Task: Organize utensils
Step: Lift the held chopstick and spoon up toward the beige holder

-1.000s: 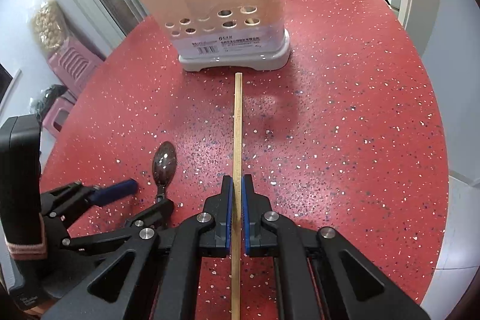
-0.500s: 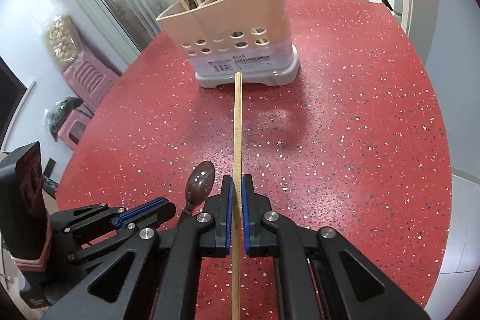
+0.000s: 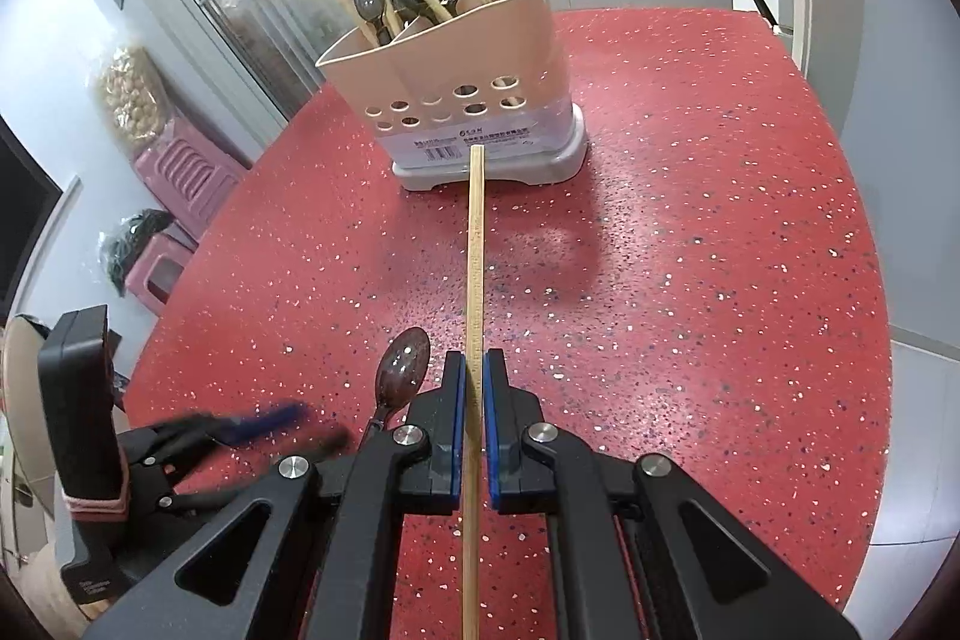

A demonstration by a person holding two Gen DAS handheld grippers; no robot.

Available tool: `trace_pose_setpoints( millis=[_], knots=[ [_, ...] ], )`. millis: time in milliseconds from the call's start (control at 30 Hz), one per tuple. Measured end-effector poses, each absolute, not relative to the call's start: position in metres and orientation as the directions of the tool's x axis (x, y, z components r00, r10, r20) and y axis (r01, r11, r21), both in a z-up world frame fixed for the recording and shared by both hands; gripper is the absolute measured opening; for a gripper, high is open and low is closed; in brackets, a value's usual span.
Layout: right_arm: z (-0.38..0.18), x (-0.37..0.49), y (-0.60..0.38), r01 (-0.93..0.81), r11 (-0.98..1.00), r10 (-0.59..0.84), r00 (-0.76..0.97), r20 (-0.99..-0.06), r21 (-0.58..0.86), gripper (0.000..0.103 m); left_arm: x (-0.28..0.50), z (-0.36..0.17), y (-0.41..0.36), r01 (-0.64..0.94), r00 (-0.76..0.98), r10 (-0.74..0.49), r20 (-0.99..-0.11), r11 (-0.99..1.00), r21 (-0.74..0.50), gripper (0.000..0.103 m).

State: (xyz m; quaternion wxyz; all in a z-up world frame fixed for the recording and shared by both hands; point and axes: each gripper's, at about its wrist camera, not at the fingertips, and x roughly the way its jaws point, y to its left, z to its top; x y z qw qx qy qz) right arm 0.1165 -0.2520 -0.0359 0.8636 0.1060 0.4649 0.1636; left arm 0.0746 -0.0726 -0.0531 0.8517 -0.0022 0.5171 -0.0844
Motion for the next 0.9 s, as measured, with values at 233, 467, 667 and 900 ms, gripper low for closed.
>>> trace_pose_setpoints(
  millis=[233,467,667,900],
  knots=[
    [-0.037,0.116,-0.263,-0.169,0.917,0.394,0.52,-0.758,0.361,0.006,0.081,-0.057,-0.089,0.176,0.48,-0.062,-0.875,0.984,0.027,0.103],
    [-0.035,0.112,-0.27,-0.165,0.914,0.399,0.532,-0.747,0.371,0.006,0.1,-0.081,-0.103,0.219,0.378,-0.083,-0.922,0.976,0.002,0.101],
    [-0.035,0.11,-0.27,-0.165,0.91,0.406,0.534,-0.742,0.38,0.006,0.117,-0.086,-0.109,0.262,0.31,-0.111,-0.944,0.965,-0.027,0.095],
    [-0.033,0.111,-0.271,-0.165,0.908,0.41,0.537,-0.738,0.384,0.006,0.129,-0.084,-0.118,0.343,0.275,-0.17,-0.946,0.937,-0.069,0.037]
  ],
)
